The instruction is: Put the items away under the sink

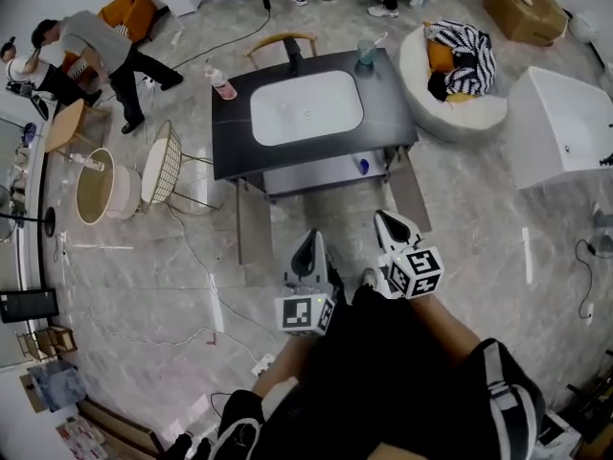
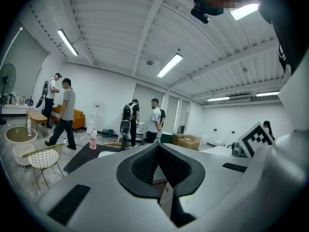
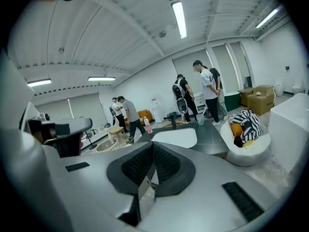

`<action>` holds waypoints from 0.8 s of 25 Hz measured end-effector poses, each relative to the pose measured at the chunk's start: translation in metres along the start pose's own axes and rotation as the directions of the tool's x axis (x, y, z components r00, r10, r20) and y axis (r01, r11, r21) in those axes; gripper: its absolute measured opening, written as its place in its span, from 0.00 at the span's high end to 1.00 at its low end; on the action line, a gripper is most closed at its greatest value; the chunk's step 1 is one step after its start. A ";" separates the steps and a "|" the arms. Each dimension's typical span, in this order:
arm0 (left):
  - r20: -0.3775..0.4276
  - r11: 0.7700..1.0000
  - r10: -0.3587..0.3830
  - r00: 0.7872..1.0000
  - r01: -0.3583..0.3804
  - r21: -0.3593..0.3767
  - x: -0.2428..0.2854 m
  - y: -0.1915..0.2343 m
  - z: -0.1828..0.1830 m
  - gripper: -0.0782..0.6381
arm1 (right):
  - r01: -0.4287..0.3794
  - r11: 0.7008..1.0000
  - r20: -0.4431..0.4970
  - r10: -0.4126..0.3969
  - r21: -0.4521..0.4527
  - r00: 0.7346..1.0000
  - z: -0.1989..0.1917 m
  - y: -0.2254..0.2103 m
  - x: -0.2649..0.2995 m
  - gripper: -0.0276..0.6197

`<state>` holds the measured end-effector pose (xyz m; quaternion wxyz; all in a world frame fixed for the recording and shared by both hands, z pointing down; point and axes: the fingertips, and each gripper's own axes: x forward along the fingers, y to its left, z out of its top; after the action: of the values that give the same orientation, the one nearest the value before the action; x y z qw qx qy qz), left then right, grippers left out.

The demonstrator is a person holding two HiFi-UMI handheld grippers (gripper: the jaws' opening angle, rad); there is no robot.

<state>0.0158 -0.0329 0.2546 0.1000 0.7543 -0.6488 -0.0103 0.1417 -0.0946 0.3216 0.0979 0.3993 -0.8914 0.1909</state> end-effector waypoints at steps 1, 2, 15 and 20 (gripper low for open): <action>0.003 1.000 -0.005 1.000 0.005 0.005 -0.003 -0.001 0.002 0.87 | -0.003 1.000 0.018 0.003 -0.003 1.000 0.006 0.005 -0.008 0.94; 0.005 1.000 -0.009 1.000 0.009 0.010 -0.005 -0.001 0.003 0.87 | -0.004 1.000 0.031 0.005 -0.008 1.000 0.011 0.010 -0.015 0.94; 0.042 0.998 -0.035 0.999 0.033 0.044 0.001 0.003 0.012 0.87 | -0.049 0.997 0.037 0.051 -0.064 0.998 0.014 0.050 -0.017 0.94; 0.041 0.999 -0.025 0.999 0.023 0.042 0.004 0.010 0.010 0.87 | -0.042 0.998 0.038 0.044 -0.054 0.998 0.013 0.050 -0.009 0.94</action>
<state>0.0048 -0.0395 0.2469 0.0708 0.7635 -0.6417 -0.0134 0.1099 -0.0630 0.2937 0.0867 0.3811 -0.9062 0.1615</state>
